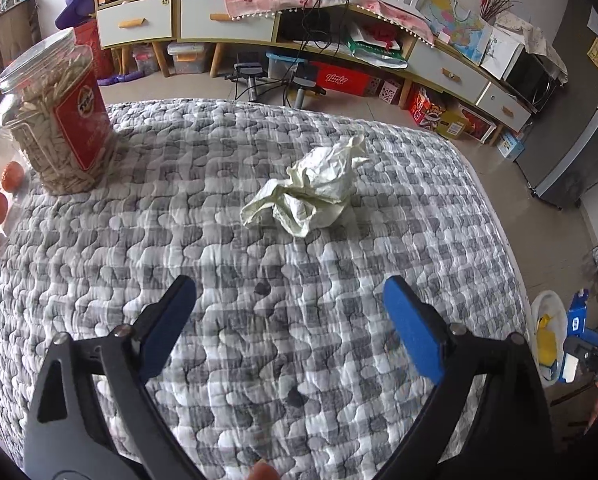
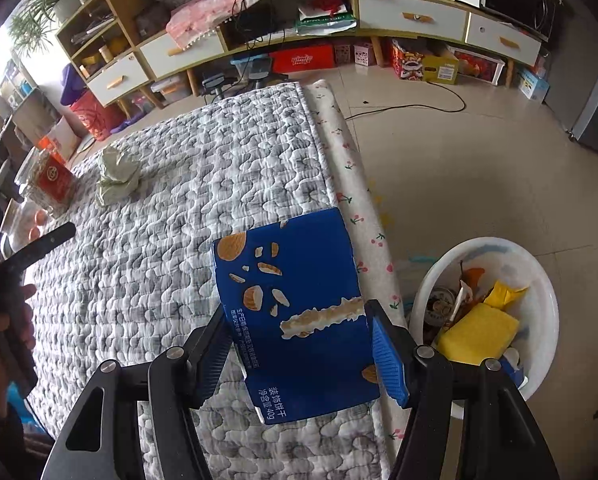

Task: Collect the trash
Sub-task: 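Hold the blue box in the right tool while the left tool grasps the white plastic bag, then carry the blue box and white plastic bag over the bucket with both tools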

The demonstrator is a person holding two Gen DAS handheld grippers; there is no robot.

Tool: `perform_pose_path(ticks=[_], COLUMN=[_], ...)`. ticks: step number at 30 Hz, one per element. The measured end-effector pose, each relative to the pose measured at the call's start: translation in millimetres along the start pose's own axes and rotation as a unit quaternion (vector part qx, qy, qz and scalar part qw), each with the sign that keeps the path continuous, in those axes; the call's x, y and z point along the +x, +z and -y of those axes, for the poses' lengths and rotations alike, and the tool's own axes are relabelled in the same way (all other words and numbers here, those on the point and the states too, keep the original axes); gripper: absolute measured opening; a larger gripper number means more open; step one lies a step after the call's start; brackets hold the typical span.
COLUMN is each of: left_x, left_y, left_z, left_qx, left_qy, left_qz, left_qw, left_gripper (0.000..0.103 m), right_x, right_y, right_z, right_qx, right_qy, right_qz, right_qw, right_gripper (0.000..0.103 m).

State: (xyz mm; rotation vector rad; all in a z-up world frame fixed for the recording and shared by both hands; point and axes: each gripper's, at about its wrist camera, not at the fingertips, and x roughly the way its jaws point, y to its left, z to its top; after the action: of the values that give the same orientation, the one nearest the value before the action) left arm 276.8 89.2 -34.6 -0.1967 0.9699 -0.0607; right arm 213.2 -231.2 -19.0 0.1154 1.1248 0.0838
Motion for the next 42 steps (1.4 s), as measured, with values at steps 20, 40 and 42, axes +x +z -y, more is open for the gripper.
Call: perform_pose_path(ticks=[20, 40, 42], left_x=[63.0, -20.1, -27.1], left_y=[32.8, -51.0, -58.3], left_z=[25.5, 9.9, 14.3], left_qx=[-0.021, 0.001, 0.002], left_qy=[0.062, -0.013, -0.021], left_qz=[-0.004, -0.038, -0.038], left_qw=[0.9978, 0.9992, 0.9991], left_gripper=[0.023, 0.011, 0.011], right_x=[9.3, -3.8, -5.4], right_y=[10.2, -12.2, -16.1], right_z=[15.8, 4.2, 6.3], right_qx=[-0.006, -0.003, -0.001], right_qy=[-0.017, -0.006, -0.006], right_qz=[-0.011, 0.004, 0.005], right_qw=[1.000, 1.000, 1.000], right_gripper=[0.066, 0.066, 0.066])
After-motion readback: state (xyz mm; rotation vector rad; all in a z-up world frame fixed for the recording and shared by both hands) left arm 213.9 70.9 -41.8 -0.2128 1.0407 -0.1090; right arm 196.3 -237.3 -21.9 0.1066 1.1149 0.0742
